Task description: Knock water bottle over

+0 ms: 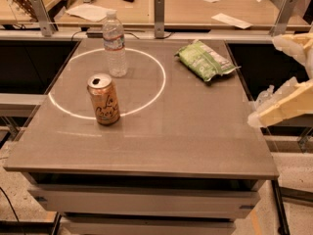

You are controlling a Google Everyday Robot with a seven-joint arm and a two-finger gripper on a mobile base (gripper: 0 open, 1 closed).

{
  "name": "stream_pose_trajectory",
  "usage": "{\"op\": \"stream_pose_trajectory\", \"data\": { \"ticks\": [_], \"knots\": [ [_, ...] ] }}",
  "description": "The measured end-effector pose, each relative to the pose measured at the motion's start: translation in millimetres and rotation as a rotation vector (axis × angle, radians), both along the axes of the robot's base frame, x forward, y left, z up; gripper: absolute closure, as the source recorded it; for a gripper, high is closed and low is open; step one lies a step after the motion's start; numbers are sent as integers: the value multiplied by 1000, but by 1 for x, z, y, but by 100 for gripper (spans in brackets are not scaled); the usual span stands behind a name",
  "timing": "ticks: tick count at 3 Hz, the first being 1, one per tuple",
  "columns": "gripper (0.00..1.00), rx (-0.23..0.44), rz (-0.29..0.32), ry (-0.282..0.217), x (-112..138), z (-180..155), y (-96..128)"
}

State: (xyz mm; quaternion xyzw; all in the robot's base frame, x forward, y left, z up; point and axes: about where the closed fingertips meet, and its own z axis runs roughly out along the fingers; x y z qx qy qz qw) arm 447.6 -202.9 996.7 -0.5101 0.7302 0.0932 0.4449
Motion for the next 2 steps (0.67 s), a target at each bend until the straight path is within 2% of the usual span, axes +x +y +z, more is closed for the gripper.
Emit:
{"op": "stream_pose_trajectory", "data": {
  "ticks": [1, 2],
  "knots": [
    [0, 89, -9, -65, 5, 1, 7],
    [0, 88, -8, -65, 5, 0, 8]
  ]
}}
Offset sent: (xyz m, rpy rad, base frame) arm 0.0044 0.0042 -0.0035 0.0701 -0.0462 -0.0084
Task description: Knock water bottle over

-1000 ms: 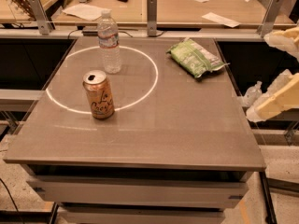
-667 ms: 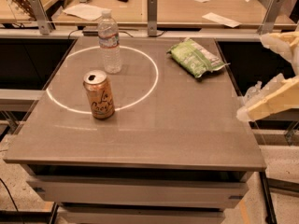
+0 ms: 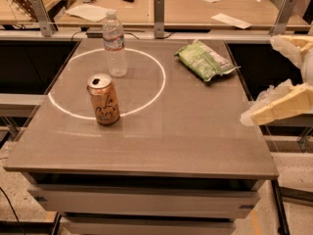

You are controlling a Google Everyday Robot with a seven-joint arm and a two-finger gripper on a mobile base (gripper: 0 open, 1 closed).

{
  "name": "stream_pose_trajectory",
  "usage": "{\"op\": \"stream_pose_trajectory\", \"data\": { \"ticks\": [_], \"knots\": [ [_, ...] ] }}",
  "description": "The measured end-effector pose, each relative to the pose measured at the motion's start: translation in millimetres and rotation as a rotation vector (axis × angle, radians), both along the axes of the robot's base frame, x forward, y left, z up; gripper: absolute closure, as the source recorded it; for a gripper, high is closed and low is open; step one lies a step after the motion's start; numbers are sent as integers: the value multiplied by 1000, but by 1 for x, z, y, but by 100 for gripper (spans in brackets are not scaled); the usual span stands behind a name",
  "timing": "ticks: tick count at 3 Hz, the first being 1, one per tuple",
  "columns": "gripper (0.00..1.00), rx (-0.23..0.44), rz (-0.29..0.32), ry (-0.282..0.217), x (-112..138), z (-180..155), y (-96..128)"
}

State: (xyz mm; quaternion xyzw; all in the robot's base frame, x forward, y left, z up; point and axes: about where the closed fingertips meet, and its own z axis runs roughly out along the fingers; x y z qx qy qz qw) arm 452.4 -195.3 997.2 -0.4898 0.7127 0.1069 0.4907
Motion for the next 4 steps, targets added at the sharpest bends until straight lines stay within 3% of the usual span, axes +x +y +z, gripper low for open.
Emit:
{"op": "stream_pose_trajectory", "data": {
  "ticks": [1, 2, 3, 4],
  "knots": [
    [0, -1, -13, 19, -1, 0, 8],
    [0, 64, 10, -7, 17, 4, 28],
    [0, 151, 45, -66, 41, -4, 44],
    [0, 238, 163, -138, 67, -7, 66]
  ]
}}
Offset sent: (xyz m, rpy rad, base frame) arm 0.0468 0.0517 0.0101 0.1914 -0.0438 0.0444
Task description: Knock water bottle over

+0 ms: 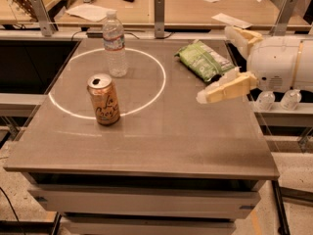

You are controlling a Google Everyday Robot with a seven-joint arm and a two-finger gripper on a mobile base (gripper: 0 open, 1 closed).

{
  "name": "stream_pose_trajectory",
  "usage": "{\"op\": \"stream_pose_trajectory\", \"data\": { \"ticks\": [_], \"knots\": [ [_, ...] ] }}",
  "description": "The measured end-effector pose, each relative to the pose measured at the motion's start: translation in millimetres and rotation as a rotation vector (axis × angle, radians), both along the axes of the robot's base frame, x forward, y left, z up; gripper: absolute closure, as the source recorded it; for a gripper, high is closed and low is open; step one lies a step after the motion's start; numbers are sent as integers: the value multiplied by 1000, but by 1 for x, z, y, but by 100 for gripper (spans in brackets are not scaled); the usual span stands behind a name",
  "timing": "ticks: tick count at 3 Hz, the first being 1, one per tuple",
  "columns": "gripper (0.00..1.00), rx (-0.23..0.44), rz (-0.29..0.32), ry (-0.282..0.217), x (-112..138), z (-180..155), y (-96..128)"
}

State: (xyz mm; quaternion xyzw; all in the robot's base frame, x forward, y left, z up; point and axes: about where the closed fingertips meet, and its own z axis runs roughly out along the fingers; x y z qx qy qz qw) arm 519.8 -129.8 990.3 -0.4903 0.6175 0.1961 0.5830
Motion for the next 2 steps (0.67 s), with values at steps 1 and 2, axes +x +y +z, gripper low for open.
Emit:
{"op": "stream_pose_trajectory", "data": {
  "ticks": [1, 2],
  "knots": [
    [0, 23, 57, -26, 28, -5, 14],
    [0, 25, 84, 14, 55, -14, 35]
  ]
}}
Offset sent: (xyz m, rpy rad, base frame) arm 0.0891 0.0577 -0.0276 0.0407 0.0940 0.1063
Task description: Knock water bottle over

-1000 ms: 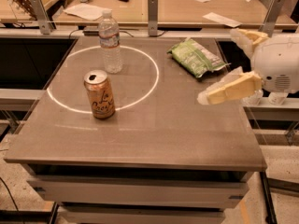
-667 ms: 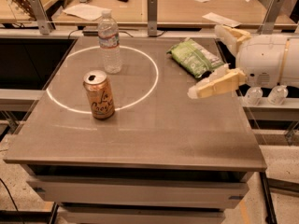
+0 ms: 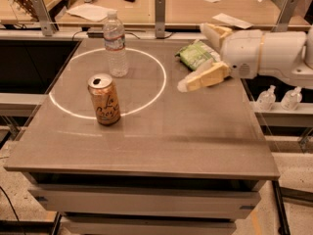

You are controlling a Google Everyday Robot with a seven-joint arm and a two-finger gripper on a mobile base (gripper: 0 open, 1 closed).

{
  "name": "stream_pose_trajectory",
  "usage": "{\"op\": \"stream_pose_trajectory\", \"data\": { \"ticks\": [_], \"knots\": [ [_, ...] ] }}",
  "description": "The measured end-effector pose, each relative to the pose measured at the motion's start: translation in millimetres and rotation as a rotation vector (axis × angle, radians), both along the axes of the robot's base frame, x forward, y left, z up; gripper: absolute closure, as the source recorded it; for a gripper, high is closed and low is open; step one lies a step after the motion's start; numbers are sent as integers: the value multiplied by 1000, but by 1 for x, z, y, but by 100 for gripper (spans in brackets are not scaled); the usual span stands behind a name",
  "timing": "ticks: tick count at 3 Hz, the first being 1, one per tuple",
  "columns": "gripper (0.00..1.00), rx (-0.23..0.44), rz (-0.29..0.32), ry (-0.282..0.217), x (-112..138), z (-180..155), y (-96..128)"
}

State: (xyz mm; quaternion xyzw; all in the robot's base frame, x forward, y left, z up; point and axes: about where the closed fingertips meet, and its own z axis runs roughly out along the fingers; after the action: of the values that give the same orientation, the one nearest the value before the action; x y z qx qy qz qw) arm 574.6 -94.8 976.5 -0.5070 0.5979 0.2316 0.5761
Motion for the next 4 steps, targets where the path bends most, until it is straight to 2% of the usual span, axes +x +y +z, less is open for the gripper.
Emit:
{"op": "stream_pose_trajectory", "data": {
  "ticks": [1, 2, 4],
  "knots": [
    [0, -28, -4, 63, 18, -7, 33],
    [0, -28, -3, 63, 18, -7, 33],
    [0, -40, 0, 68, 55, -10, 62]
  ]
}}
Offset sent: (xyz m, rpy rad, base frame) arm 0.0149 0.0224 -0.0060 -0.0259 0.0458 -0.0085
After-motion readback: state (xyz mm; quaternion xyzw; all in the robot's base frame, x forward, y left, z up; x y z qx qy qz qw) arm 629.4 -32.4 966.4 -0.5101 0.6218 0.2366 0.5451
